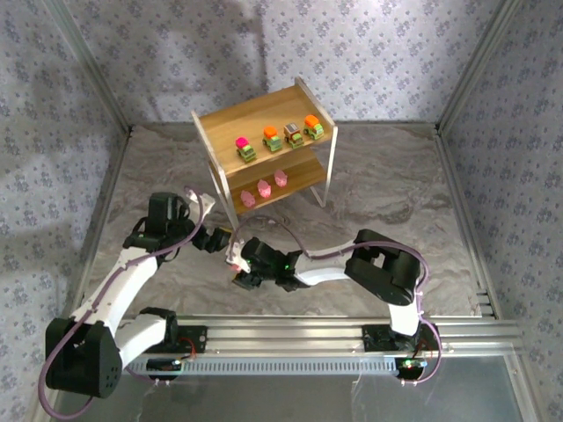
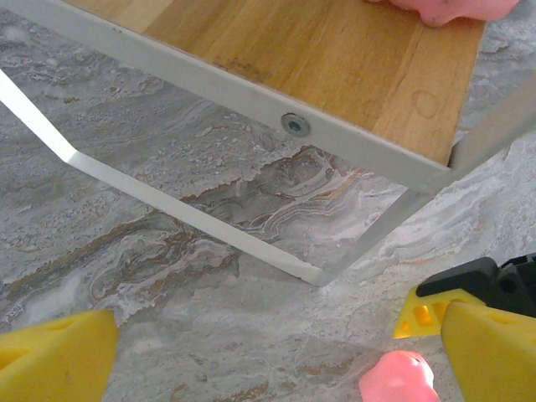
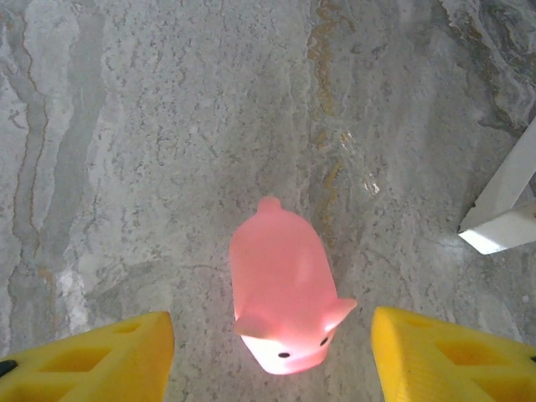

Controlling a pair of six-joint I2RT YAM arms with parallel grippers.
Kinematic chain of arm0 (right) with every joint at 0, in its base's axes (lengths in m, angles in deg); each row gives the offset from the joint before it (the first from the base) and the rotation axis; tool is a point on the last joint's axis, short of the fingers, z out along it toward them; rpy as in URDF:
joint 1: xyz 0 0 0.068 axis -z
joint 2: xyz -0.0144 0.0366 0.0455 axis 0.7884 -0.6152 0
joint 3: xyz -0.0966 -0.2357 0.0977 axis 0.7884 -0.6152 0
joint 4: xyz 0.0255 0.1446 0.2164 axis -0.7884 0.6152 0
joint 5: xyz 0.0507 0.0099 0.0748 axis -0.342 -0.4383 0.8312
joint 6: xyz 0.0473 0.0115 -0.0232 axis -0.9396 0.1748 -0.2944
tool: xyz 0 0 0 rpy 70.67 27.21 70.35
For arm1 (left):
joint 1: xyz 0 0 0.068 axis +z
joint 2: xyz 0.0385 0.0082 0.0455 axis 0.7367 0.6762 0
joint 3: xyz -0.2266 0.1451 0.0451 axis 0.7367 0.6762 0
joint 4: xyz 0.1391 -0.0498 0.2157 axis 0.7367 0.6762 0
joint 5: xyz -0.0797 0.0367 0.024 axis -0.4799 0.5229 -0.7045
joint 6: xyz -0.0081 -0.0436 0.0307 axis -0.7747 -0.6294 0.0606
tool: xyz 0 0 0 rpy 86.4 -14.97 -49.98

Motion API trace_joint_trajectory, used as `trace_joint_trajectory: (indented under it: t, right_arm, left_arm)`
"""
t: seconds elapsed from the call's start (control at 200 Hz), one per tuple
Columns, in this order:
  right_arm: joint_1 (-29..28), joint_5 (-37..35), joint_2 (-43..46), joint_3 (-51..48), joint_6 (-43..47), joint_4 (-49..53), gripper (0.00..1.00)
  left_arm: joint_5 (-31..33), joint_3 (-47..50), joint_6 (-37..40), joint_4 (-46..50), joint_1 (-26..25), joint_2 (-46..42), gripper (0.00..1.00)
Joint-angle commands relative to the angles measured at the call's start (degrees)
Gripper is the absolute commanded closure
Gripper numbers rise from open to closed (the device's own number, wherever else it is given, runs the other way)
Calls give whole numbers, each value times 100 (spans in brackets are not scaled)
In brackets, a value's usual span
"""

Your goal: Place and organize the plastic toys onto the shelf

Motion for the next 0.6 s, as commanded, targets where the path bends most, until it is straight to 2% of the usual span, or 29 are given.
trace_joint_trajectory:
  t: [0.0, 0.225, 0.31, 0.435, 0.595]
  right_arm:
    - [10, 87, -185, 186, 105, 153, 34]
    - [102, 166, -284, 249, 114, 146, 36]
    - [92, 162, -318, 317, 123, 166, 42]
    - [90, 139, -338, 327, 131, 197, 55]
    - [90, 126, -221, 155, 54, 91, 65]
  left_arm:
    - [-251, -303, -81, 106, 28, -144, 1]
    - [-384, -714, -131, 514, 33, -170, 1]
    - [-392, -840, -181, 605, 33, -170, 1]
    - [-432, -860, -195, 655, 32, -178, 1]
    - [-393, -734, -166, 619, 33, -205, 1]
